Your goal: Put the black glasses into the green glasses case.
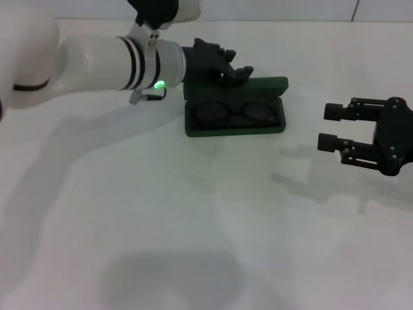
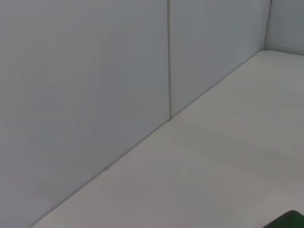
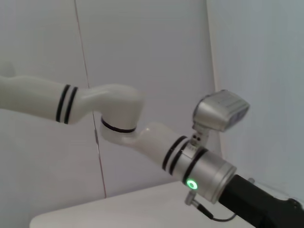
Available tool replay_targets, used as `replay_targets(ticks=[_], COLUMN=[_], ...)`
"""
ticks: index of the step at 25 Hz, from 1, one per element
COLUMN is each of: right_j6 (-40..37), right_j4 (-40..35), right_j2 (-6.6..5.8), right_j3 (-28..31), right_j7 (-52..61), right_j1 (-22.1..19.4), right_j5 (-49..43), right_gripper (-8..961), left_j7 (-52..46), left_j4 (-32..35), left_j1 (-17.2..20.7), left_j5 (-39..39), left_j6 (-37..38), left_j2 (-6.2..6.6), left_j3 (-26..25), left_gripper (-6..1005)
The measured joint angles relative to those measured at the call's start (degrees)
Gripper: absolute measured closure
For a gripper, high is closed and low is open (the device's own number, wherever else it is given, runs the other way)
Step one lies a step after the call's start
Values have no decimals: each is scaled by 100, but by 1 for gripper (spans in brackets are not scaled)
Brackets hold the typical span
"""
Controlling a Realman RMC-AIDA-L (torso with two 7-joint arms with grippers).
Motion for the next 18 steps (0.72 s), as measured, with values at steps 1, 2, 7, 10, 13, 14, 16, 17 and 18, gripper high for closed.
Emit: replay_targets(ticks=[1,2,7,10,13,14,16,17,18], right_j6=[45,85,227,227,136,103,62,-68,-143], right_j4=[4,4,8,13,17,16,14,11,11], right_j2=[5,14,29,30,33,35,36,40,41], right_j3=[2,3,-1,0,-43,-55,-65,-68,-68], right_j7=[0,0,0,0,-13,-32,-63,-198,-305], right_j1=[4,13,33,63,76,77,77,76,77], right_j5=[-38,-71,-106,-106,-106,-105,-104,-94,-87], right_gripper=[417,417,417,417,416,416,416,416,416], left_j7=[22,33,93,397,1023,1275,1845,2128,2342], left_j4=[69,123,633,901,1245,1376,1550,1587,1568], left_j1=[106,184,701,970,1324,1472,1778,1919,2032], left_j5=[-4,-2,-21,-279,-1227,-1557,-2000,-2157,-2219], left_j6=[32,38,13,25,531,901,1925,2596,3303], left_j2=[-8,-14,-33,-47,-11,15,70,98,114], left_j3=[28,61,577,645,629,565,298,105,-169], left_gripper=[468,468,468,468,468,468,468,468,468])
